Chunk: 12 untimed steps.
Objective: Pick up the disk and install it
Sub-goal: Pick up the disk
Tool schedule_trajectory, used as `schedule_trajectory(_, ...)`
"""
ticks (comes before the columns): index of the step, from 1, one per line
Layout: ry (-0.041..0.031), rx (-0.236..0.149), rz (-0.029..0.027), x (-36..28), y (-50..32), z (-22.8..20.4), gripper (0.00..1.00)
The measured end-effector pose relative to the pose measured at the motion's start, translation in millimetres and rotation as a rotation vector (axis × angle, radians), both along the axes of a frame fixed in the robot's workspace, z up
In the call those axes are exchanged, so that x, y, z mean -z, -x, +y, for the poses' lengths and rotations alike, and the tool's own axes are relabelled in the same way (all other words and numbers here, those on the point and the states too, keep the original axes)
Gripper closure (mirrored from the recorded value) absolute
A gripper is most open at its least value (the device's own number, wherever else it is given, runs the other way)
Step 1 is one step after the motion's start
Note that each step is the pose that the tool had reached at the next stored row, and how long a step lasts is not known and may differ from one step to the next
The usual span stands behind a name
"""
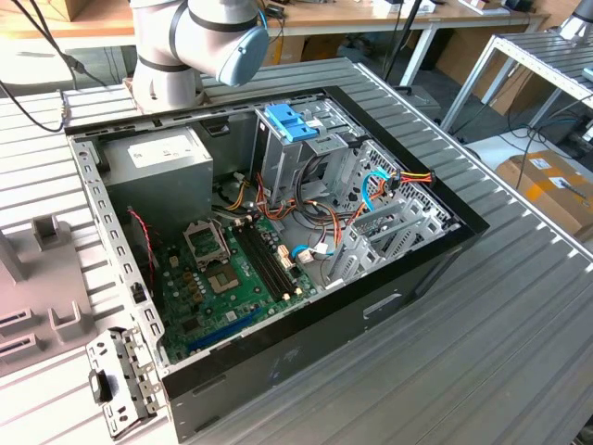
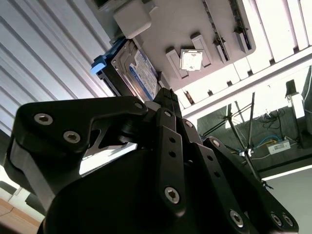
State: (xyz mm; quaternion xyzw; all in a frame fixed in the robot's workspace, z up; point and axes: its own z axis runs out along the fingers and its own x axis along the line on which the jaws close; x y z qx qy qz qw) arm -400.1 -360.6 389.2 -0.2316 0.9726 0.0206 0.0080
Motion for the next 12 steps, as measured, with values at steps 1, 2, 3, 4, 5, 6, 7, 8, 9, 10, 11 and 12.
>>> schedule_trajectory(1, 0.0000, -0.005, 0.0000, 0.0, 0.0, 0.0, 0.89)
schedule_trajectory(2, 0.0000, -0.011, 0.0000, 0.0, 0.0, 0.0, 0.89)
schedule_trajectory(3, 0.0000, -0.014, 0.0001, 0.0, 0.0, 0.0, 0.89)
schedule_trajectory(4, 0.0000, -0.018, 0.0000, 0.0, 0.0, 0.0, 0.89)
schedule_trajectory(5, 0.0000, -0.021, 0.0000, 0.0, 0.0, 0.0, 0.89)
schedule_trajectory(6, 0.0000, -0.025, 0.0001, 0.0, 0.0, 0.0, 0.89)
schedule_trajectory(7, 0.0000, -0.030, 0.0001, 0.0, 0.0, 0.0, 0.89)
schedule_trajectory(8, 0.0000, -0.036, 0.0001, 0.0, 0.0, 0.0, 0.89)
schedule_trajectory(9, 0.0000, -0.042, 0.0001, 0.0, 0.0, 0.0, 0.89)
schedule_trajectory(10, 0.0000, -0.047, 0.0001, 0.0, 0.0, 0.0, 0.89)
schedule_trajectory(11, 0.0000, -0.052, 0.0000, 0.0, 0.0, 0.0, 0.89)
schedule_trajectory(12, 0.0000, -0.057, 0.0000, 0.0, 0.0, 0.0, 0.89)
